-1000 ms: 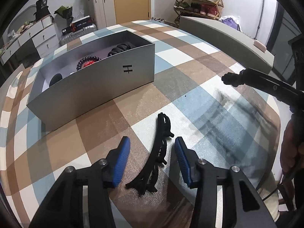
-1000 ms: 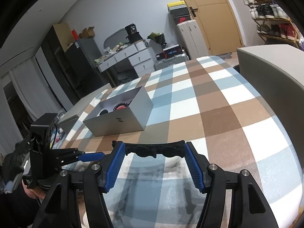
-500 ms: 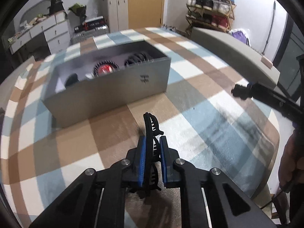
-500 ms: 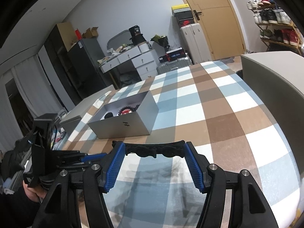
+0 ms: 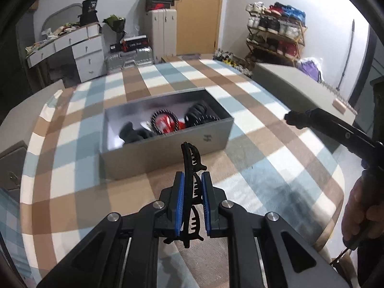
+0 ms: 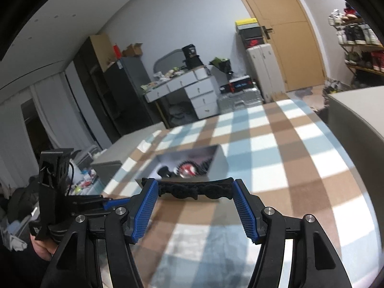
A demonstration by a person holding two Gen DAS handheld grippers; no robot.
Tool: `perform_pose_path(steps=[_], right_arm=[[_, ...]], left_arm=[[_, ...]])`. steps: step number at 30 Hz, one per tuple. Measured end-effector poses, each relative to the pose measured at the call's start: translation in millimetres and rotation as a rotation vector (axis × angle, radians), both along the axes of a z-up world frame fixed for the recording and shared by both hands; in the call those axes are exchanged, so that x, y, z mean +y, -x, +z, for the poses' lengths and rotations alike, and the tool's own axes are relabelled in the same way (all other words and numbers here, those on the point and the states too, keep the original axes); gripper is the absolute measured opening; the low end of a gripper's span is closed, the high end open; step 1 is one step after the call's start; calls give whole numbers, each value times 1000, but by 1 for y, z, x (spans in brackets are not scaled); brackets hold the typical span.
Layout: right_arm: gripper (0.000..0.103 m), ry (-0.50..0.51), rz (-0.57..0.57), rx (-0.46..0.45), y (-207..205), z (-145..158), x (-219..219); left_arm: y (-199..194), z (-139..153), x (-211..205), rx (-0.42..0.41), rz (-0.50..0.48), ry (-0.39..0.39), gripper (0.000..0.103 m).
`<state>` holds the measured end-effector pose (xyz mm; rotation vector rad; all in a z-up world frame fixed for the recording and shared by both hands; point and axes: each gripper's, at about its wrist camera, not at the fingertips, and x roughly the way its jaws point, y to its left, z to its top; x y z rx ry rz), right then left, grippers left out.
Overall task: Organize jewelry
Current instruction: 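Lower both black hair clips into the silver box and open both tools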
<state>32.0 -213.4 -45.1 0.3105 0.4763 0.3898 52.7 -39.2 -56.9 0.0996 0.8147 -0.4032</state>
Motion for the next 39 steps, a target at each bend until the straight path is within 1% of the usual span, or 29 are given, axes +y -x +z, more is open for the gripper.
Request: perform_pose_path(steps=[8,17,25,32,39], right_arm=[[63,1,53,-34,-28,15,19],[63,-5,83,-49,-62,25,29],[63,-21,99,-23,-95,25,33],[63,10,110,-5,-115,21,42],[63,42,122,14,-132,11,53]], left_arm=[[-16,21,15,-74,38,37,9],[-40,32,32,-100,94,72,9],[-64,32,37,-84,107,115,9],[-79,28,35,-66,97,140,9],[-91,20,35,-35,85,161,9]])
